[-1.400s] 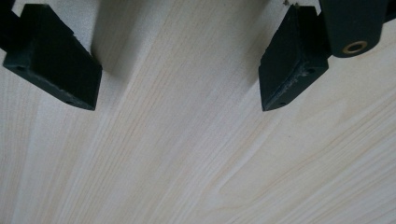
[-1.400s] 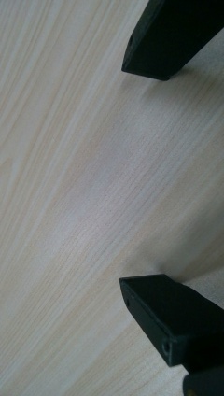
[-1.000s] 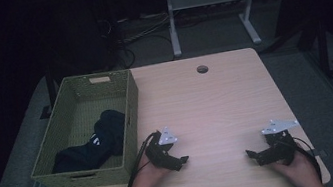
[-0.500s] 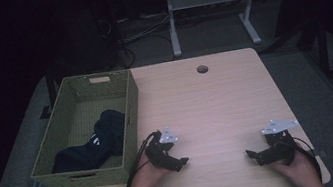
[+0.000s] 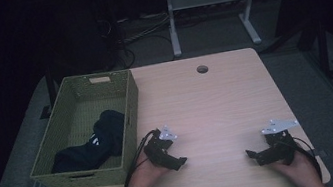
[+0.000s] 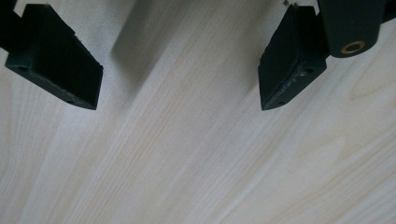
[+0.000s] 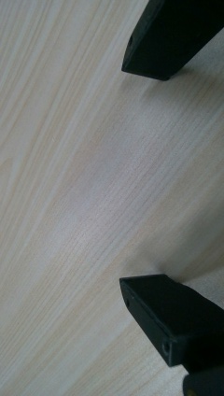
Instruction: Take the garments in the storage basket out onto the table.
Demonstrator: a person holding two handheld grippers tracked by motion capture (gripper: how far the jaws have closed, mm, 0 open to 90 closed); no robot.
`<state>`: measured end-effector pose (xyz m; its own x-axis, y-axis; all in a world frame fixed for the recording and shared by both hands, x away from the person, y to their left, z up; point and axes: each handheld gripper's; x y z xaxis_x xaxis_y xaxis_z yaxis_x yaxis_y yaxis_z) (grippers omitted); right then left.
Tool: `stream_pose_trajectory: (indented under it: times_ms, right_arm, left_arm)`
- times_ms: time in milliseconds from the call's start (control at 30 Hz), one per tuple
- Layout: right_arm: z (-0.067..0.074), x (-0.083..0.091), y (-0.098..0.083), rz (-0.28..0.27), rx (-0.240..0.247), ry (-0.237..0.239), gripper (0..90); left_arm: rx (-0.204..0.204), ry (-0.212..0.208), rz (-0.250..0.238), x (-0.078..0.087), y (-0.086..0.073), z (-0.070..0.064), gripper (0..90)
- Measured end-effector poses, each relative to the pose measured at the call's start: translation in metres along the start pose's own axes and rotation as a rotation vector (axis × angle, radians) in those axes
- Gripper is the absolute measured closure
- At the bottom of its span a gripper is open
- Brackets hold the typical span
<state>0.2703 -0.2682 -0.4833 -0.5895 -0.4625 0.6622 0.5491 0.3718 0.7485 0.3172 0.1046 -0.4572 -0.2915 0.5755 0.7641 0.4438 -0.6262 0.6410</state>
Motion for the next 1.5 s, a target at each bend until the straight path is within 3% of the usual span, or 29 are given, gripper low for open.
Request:
stream_pose_trajectory:
  times_ms: [133,467,500,600,733,800,1133,1267,1500]
  right_arm:
    - [0.0,0.0,0.0,0.0,0.0,0.001,0.0]
    - [0.0,0.0,0.0,0.0,0.0,0.0,0.0]
    - [0.0,0.0,0.0,0.0,0.0,0.0,0.0]
    - [0.0,0.0,0.0,0.0,0.0,0.0,0.0]
    - [0.0,0.0,0.0,0.0,0.0,0.0,0.0]
    - [0.0,0.0,0.0,0.0,0.0,0.0,0.0]
    - [0.0,0.0,0.0,0.001,0.001,0.0,0.1]
    - [0.0,0.0,0.0,0.001,0.001,0.0,0.1]
    - [0.0,0.0,0.0,0.0,0.003,0.0,0.1]
  left_arm:
    - [-0.026,0.014,0.041,0.001,0.005,-0.001,13.6]
    - [0.028,-0.02,0.049,0.014,0.02,0.007,13.6]
    - [0.01,-0.018,0.037,0.017,0.022,0.006,13.6]
    - [0.01,-0.029,0.022,0.02,0.023,0.006,13.6]
    - [0.013,-0.037,0.019,0.022,0.023,0.004,13.6]
    - [-0.002,-0.03,0.039,0.023,0.025,0.003,13.6]
    - [-0.025,-0.046,0.035,0.028,0.03,0.003,14.0]
    - [-0.022,-0.049,0.02,0.03,0.031,0.001,14.0]
    - [-0.054,-0.06,0.006,0.038,0.037,0.001,14.0]
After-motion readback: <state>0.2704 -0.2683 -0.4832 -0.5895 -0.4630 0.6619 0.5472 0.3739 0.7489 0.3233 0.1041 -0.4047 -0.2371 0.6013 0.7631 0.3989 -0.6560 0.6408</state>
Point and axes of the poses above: each handheld gripper's, and its own axes: x roughly backward along the jaws, y roughly out of its top, z roughly to its left, and after that the axes turned 4 degrees about -z, right-handed
